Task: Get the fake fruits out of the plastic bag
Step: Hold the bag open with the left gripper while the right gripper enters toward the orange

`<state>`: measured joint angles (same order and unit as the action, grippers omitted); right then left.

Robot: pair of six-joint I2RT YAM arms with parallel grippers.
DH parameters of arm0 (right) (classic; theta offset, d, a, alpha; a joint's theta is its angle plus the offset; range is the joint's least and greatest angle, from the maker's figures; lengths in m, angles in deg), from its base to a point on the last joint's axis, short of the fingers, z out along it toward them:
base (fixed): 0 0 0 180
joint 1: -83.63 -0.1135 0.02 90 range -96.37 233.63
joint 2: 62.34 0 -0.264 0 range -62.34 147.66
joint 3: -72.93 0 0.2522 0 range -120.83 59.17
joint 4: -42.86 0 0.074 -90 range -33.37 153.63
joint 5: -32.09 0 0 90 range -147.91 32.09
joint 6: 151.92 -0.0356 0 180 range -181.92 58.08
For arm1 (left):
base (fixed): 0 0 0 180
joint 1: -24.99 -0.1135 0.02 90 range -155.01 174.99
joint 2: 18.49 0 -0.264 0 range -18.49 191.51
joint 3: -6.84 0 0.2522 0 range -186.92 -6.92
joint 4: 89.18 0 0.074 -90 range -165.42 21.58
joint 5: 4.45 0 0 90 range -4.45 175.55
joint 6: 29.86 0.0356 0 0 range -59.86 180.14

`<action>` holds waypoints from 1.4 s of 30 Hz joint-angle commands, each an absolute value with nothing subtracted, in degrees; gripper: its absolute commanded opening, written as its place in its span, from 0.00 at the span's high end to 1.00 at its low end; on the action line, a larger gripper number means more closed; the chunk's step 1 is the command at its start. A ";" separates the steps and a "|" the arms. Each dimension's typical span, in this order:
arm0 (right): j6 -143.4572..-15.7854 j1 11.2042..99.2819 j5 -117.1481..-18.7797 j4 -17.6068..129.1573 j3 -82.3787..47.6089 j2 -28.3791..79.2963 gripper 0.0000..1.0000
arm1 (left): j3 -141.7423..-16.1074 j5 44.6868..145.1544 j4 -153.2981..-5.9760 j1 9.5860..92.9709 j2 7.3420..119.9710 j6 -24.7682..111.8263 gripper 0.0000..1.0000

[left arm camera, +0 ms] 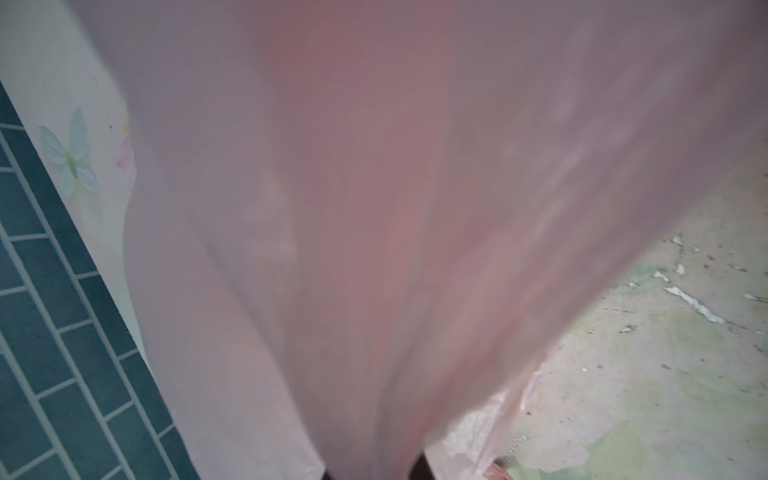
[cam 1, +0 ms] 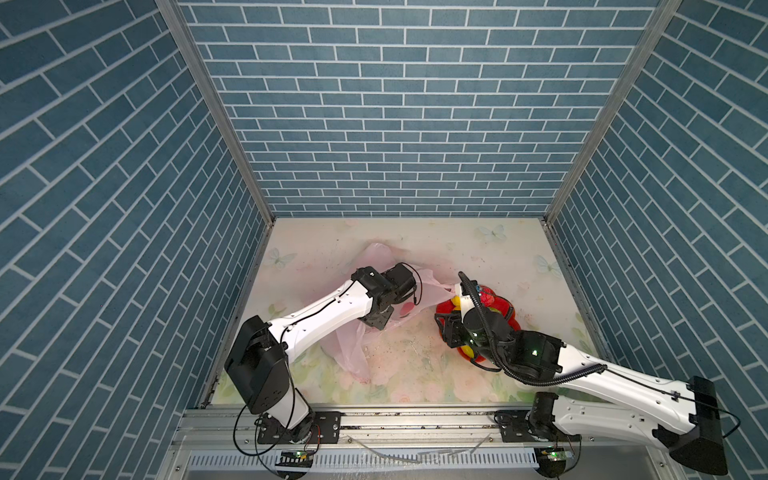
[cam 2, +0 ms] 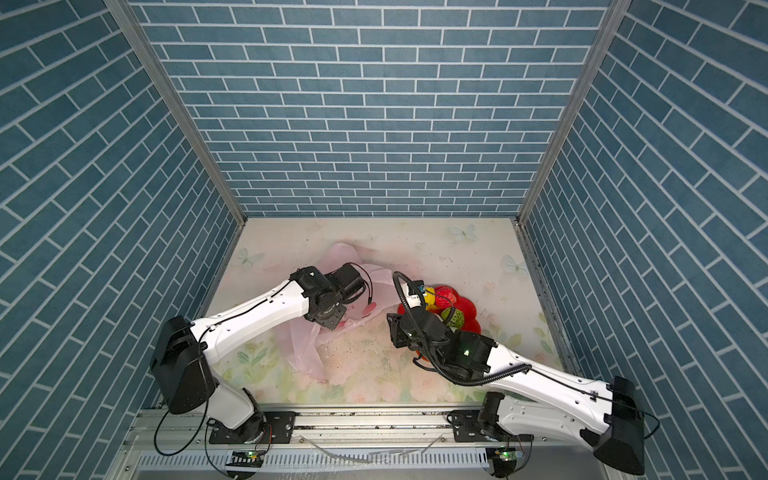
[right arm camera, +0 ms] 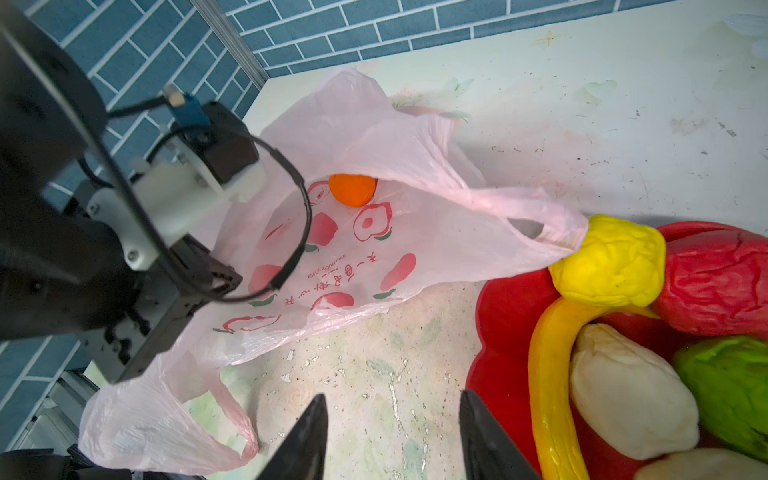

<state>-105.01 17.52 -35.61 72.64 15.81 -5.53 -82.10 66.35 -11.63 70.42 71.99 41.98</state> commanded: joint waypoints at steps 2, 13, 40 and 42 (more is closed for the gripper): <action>-102.47 16.57 -35.02 61.91 19.75 -1.78 0.51 | -84.87 67.72 -13.37 69.31 69.22 42.88 0.88; -90.15 16.78 -36.29 44.68 10.16 21.41 0.51 | -93.09 68.69 -8.48 69.03 66.98 44.77 0.89; -85.65 17.81 -48.74 39.48 1.62 45.47 0.63 | -83.28 68.44 -16.79 62.12 50.14 45.26 0.89; -85.83 17.47 -48.45 39.63 2.04 46.05 0.63 | -83.45 68.92 -17.23 61.35 49.40 45.26 0.89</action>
<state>-87.33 18.02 -48.92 38.30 2.74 44.61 -83.81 68.82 -15.58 62.38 50.70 44.67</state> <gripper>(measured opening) 0.374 0.106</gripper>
